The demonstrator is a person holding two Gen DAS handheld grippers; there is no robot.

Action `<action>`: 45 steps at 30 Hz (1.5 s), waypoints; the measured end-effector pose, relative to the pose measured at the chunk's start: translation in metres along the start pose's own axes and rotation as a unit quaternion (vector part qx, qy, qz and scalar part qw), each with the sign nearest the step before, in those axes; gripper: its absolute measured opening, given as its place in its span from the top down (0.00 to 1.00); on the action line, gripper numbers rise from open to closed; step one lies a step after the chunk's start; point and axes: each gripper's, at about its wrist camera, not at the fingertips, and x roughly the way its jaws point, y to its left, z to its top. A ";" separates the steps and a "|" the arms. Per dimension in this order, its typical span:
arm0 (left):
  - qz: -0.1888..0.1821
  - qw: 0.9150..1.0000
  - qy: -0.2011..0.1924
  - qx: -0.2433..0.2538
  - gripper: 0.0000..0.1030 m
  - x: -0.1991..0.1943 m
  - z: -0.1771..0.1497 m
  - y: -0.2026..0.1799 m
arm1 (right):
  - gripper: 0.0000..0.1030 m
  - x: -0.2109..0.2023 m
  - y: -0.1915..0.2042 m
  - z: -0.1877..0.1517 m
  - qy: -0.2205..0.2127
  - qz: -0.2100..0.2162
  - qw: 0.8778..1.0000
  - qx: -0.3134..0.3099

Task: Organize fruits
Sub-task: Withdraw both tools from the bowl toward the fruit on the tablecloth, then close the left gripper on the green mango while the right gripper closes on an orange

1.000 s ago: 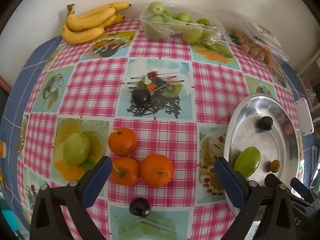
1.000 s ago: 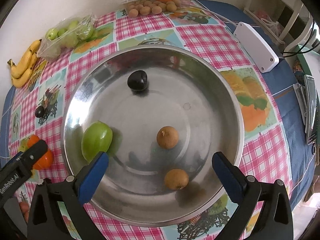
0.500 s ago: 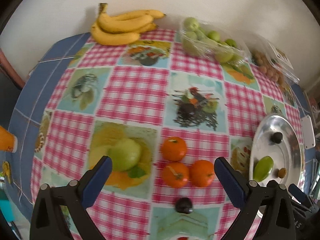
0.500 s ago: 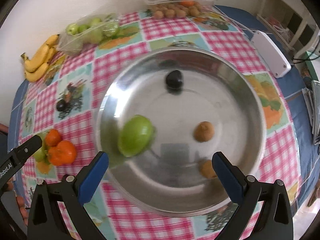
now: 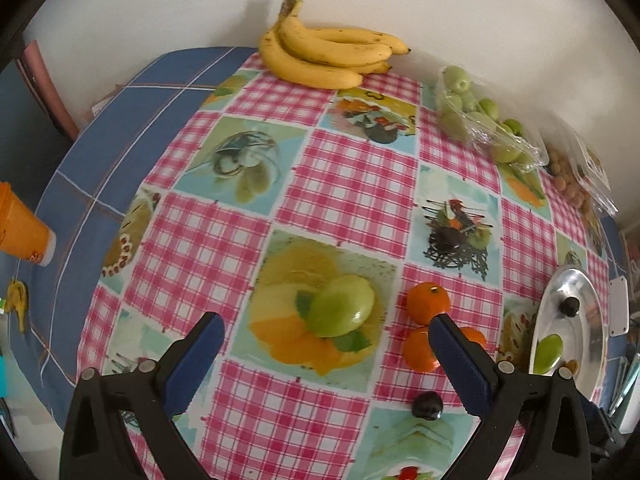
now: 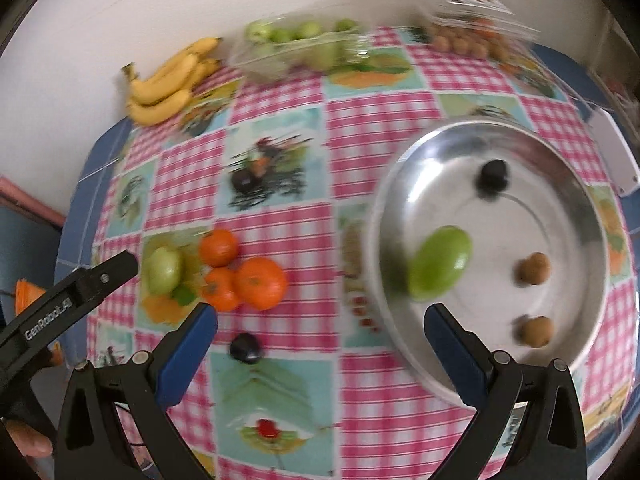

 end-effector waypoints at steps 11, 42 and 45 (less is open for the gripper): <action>0.005 1.000 0.027 -0.006 0.00 0.028 -0.006 0.007 | 0.00 0.023 0.022 -0.006 0.017 -0.003 0.999 -0.032; -0.038 0.998 0.057 -0.011 0.49 0.063 0.001 -0.003 | 0.54 0.059 0.028 0.007 0.028 0.045 0.999 -0.014; -0.041 0.997 0.060 -0.010 0.49 0.064 0.001 -0.004 | 0.57 0.059 0.030 0.007 0.028 0.048 0.998 -0.016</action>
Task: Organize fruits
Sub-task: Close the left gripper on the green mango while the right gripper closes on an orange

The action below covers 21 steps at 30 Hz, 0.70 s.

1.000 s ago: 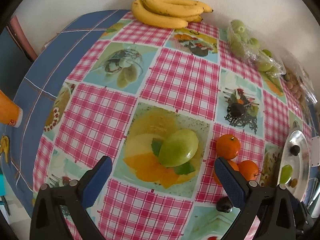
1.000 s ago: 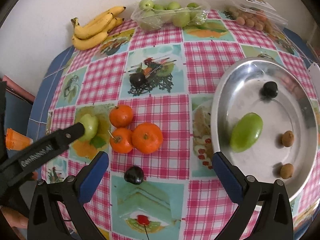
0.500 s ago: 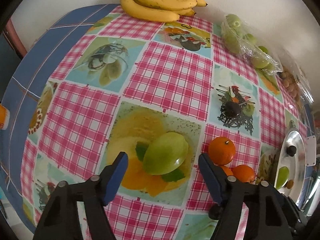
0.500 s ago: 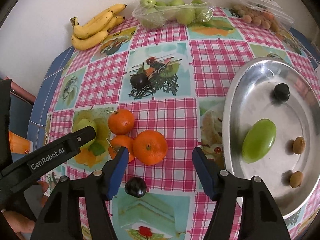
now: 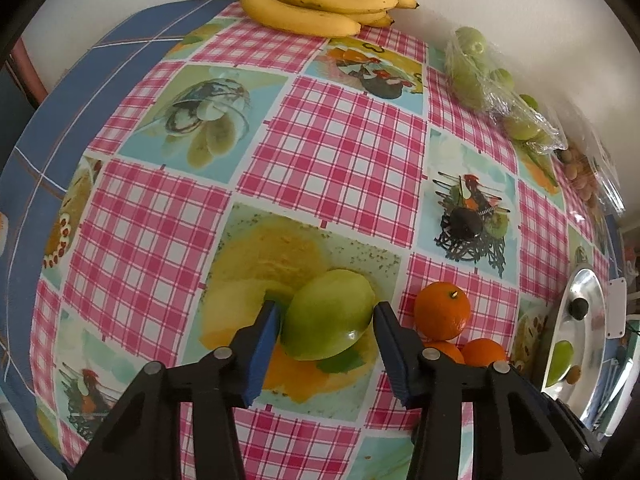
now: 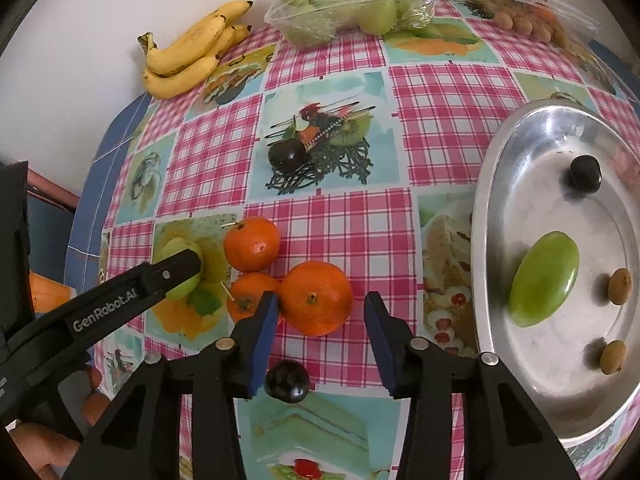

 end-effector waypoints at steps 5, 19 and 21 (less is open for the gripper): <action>0.005 1.000 0.003 0.007 0.49 0.004 0.000 -0.002 | 0.62 0.000 0.002 0.000 0.000 0.001 1.000 -0.005; -0.010 1.000 -0.002 0.009 0.54 0.003 0.001 -0.002 | 0.63 -0.002 0.001 -0.001 0.002 0.000 1.000 -0.002; -0.015 1.000 -0.009 0.011 0.54 -0.002 0.002 -0.005 | 0.63 -0.005 -0.001 -0.001 -0.001 0.003 1.000 0.002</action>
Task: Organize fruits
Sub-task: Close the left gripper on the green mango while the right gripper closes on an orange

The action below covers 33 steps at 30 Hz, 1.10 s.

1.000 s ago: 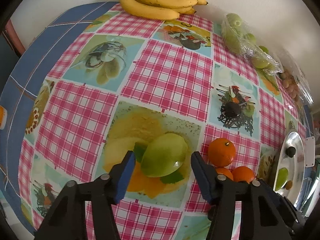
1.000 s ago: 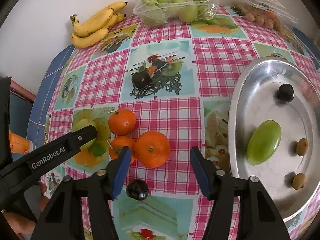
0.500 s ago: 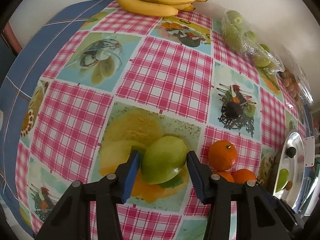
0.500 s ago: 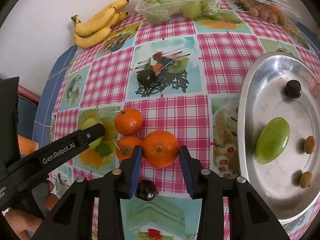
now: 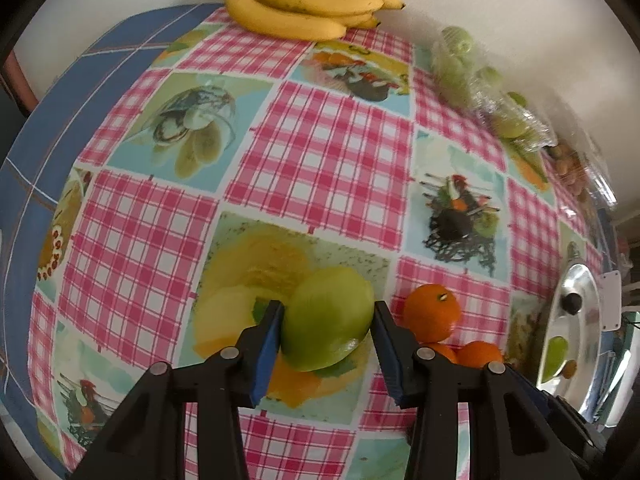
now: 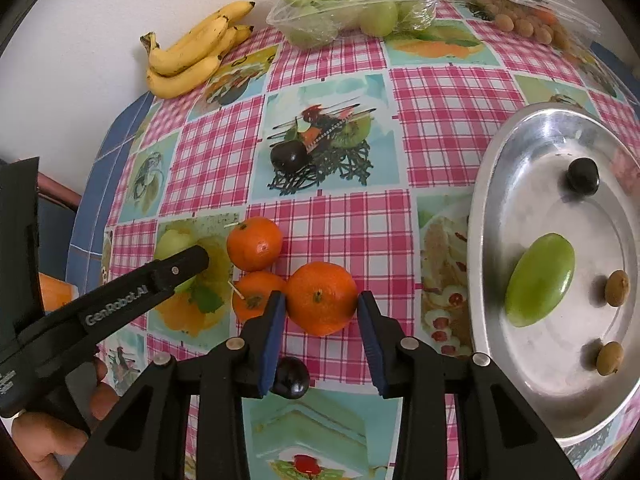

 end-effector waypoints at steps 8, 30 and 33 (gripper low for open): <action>-0.009 1.000 -0.025 0.005 0.54 -0.023 0.001 -0.007 | 0.76 -0.024 -0.002 0.003 -0.031 0.014 0.999 0.006; -0.009 1.000 0.005 -0.008 0.54 -0.011 -0.003 -0.005 | 0.60 0.005 -0.009 -0.004 0.028 0.032 0.999 0.026; -0.008 1.000 0.004 -0.009 0.54 -0.011 -0.003 -0.005 | 0.60 0.008 -0.009 -0.005 0.032 0.040 0.998 0.030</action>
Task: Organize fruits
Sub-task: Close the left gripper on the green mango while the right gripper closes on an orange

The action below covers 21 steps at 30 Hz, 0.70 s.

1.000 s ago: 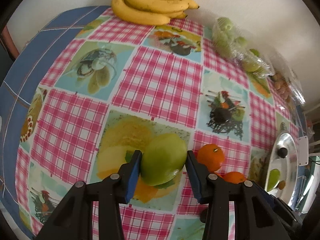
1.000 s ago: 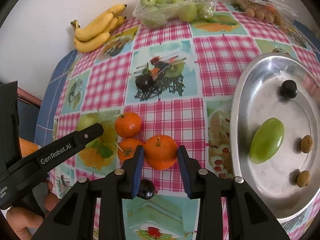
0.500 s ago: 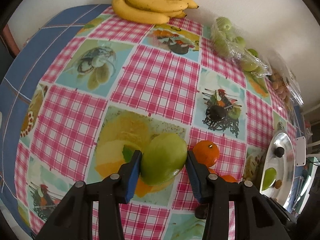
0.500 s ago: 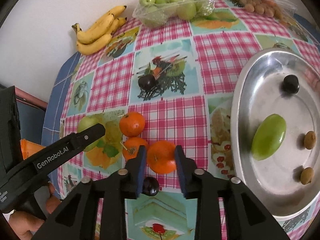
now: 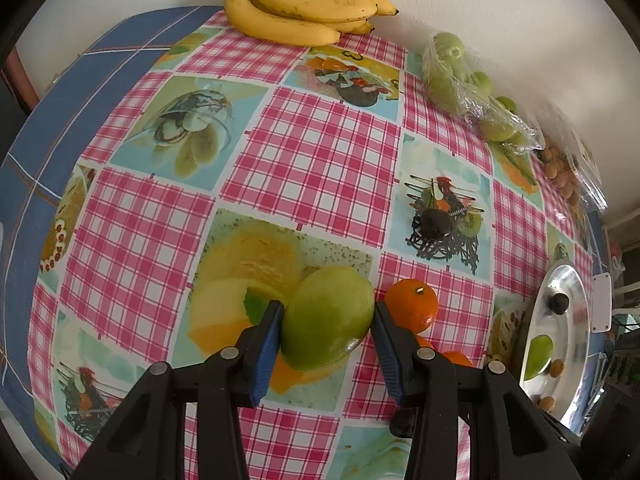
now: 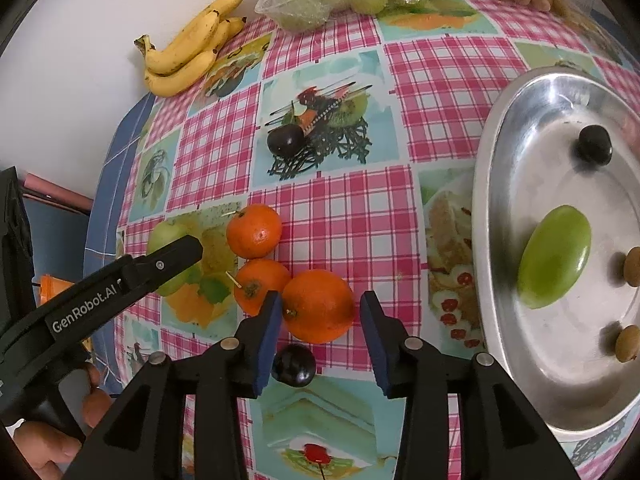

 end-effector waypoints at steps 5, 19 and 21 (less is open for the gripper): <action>0.000 1.000 0.001 0.000 0.54 0.000 0.001 0.001 | 0.60 0.006 0.000 -0.001 0.007 0.004 1.000 0.004; -0.002 1.000 -0.003 0.004 0.54 -0.003 0.001 -0.001 | 0.60 0.003 0.001 -0.001 0.004 0.000 1.000 -0.002; -0.003 1.000 -0.008 0.006 0.54 -0.006 0.002 -0.003 | 0.60 0.001 0.001 -0.001 0.001 -0.001 1.000 -0.004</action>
